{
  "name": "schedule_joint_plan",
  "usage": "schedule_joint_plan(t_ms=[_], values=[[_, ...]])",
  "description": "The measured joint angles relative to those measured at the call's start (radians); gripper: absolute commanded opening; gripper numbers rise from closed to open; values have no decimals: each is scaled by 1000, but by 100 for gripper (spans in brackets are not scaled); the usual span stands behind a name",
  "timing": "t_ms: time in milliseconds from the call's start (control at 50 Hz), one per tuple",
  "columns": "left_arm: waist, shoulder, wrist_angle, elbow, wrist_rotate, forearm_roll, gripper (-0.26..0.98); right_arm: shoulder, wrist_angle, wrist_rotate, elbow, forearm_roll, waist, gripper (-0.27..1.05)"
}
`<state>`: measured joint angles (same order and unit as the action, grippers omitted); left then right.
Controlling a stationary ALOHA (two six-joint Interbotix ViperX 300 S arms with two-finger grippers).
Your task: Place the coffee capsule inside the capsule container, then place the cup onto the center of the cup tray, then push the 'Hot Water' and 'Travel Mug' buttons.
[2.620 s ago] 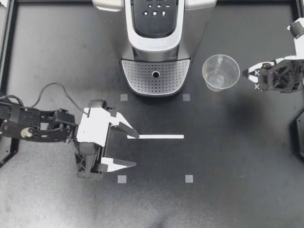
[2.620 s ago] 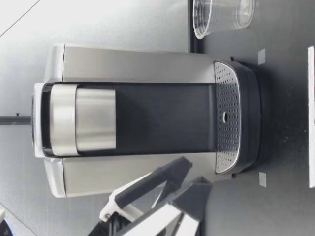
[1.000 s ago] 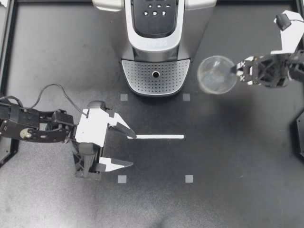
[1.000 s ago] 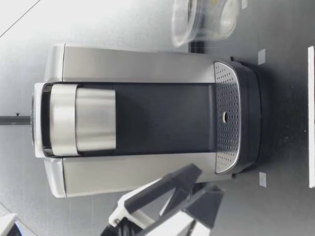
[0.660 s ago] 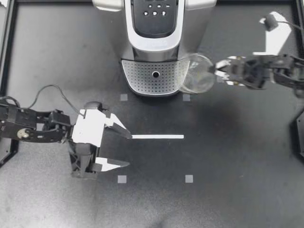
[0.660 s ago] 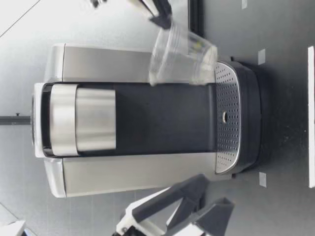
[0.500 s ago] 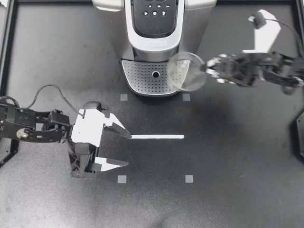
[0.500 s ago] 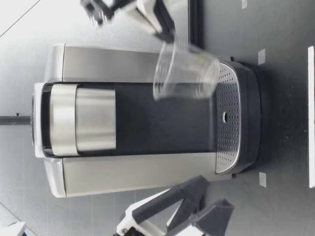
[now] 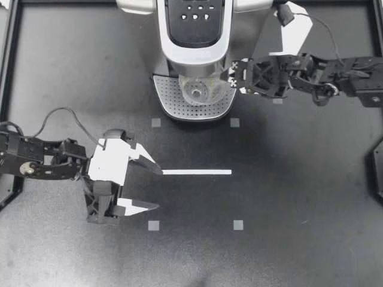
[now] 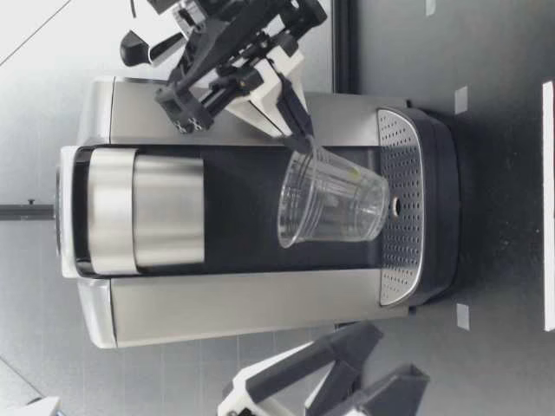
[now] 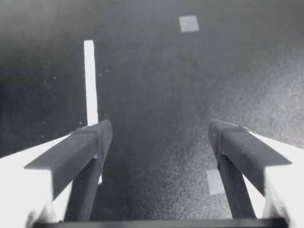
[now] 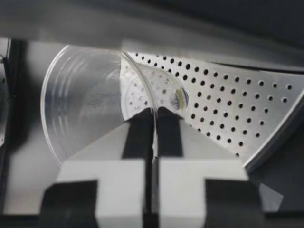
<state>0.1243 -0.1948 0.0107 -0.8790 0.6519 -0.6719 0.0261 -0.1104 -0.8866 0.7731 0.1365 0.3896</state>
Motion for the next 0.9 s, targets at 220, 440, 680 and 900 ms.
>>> schedule_joint_plan(t_ms=[220,440,680,900], values=[[0,-3,0,-3,0,0,73,-11,0,-2,-3,0,0,4],[0,-6,0,-3,0,2,73,-15,-2,0,-9,-2,2,8],[0,-8,0,-3,0,2,73,-26,-2,0,-25,0,2,25],[0,-9,0,-3,0,2,73,-28,-2,2,-29,-2,3,44]])
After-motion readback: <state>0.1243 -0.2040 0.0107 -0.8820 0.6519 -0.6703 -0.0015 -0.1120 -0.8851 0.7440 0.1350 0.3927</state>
